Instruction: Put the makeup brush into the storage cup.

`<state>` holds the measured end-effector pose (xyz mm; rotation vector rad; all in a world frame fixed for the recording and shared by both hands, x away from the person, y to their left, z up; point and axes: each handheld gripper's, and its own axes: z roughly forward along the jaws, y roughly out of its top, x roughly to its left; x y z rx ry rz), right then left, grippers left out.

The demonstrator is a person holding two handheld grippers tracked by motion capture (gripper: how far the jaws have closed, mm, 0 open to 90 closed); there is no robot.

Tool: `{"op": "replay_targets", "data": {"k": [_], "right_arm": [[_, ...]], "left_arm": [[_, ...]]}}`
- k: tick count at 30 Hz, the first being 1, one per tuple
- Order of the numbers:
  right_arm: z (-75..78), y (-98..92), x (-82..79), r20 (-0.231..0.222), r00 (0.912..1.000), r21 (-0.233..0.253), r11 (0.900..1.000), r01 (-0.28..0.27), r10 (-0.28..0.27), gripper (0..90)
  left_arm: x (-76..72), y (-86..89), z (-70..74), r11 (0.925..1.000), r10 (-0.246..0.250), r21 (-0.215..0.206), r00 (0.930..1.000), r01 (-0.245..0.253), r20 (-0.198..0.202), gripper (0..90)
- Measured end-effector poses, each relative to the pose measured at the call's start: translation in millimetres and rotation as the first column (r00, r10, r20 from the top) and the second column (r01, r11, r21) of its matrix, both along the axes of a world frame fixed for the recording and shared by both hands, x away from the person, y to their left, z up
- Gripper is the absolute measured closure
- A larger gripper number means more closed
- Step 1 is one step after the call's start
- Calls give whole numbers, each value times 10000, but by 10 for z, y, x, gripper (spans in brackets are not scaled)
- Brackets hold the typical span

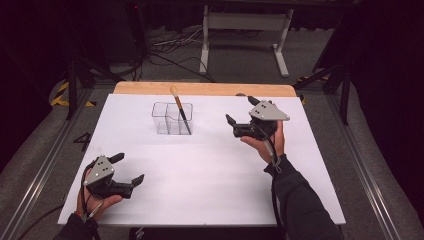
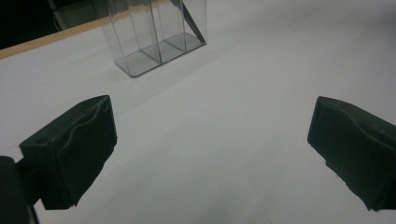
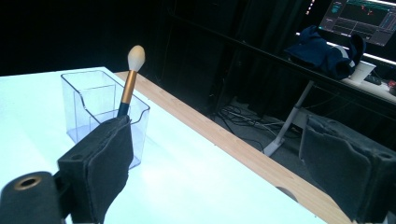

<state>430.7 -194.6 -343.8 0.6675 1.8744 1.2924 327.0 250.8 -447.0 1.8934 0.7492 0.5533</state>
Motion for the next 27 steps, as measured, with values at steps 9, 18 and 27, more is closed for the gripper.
{"op": "replay_targets", "data": {"k": [9, 18, 27], "right_arm": [[-14, -50, -91, 99, 9999, -193, 9998, -26, 28, 107], [-65, -132, -160, 17, 10000, -235, 9997, 4, -3, 108], [-143, -255, -249, -108, 9998, -119, 9998, 149, -150, 108]], "left_arm": [[-6, -5, 8, 10000, -5, 43, 10000, 5, 48, 21], [-8, -7, 11, 10000, 5, 49, 10000, -5, 35, 21], [-13, -6, 19, 10000, 2, 50, 10000, -3, 69, 22]]}}
